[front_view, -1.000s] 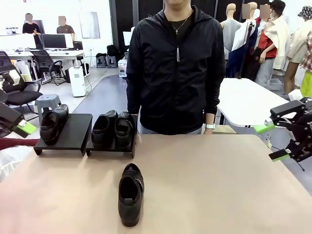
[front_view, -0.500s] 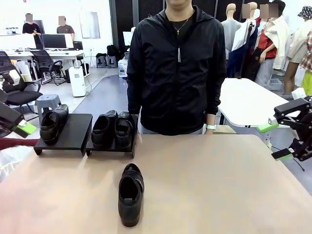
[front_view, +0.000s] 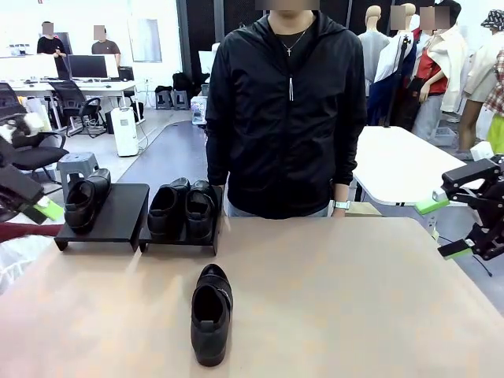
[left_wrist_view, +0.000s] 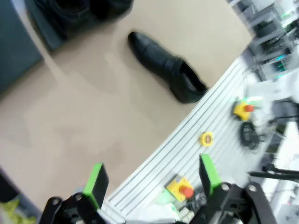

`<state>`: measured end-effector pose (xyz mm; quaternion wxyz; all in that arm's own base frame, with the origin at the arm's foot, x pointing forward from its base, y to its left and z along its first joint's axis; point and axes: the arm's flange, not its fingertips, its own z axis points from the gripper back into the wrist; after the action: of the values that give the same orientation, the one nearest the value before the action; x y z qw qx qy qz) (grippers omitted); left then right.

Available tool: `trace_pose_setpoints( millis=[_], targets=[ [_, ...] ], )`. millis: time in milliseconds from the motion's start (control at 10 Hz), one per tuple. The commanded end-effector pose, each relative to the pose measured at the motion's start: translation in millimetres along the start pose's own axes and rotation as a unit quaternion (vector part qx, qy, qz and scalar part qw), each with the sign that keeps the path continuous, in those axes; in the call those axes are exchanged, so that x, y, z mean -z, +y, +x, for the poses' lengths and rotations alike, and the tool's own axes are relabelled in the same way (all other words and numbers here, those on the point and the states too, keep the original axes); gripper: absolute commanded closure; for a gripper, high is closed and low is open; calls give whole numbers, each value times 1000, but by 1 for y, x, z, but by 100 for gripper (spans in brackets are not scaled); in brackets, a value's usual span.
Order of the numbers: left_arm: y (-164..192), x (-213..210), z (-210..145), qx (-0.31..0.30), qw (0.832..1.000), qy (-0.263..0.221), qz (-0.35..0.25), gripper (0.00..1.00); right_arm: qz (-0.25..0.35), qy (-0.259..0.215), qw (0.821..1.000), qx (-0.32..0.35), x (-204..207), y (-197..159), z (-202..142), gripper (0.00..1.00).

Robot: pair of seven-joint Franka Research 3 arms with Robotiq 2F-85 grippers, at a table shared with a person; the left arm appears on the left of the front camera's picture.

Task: Organize the shoes by placing them on the stand.
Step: Place the Shoe from the middle of the table onto the Shoes Stand.

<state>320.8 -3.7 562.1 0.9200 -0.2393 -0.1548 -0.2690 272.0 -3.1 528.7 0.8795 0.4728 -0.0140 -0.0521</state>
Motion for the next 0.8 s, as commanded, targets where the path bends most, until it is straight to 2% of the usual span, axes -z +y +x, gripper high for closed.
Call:
trace_pose_setpoints(
  millis=[0,100,200,300,400,500,700],
  targets=[
    [-136,26,-7,27,988,84,127,0,14,1,1000,-14,-1,1,2,0],
    [-182,57,-8,12,981,127,147,0,14,1,1000,-14,-1,1,2,0],
    [-205,89,1,-1,972,165,165,0,14,1,1000,-14,-1,1,2,0],
    [-215,118,13,-1,969,191,153,0,14,1,1000,-14,-1,1,2,0],
    [-225,135,24,-9,967,191,169,0,14,1,1000,-14,-1,1,2,0],
    [-232,103,-26,11,973,144,182,0,14,1,1000,-14,-1,1,2,0],
    [-232,103,-26,11,973,144,182,0,14,1,1000,-14,-1,1,2,0]
  ],
)
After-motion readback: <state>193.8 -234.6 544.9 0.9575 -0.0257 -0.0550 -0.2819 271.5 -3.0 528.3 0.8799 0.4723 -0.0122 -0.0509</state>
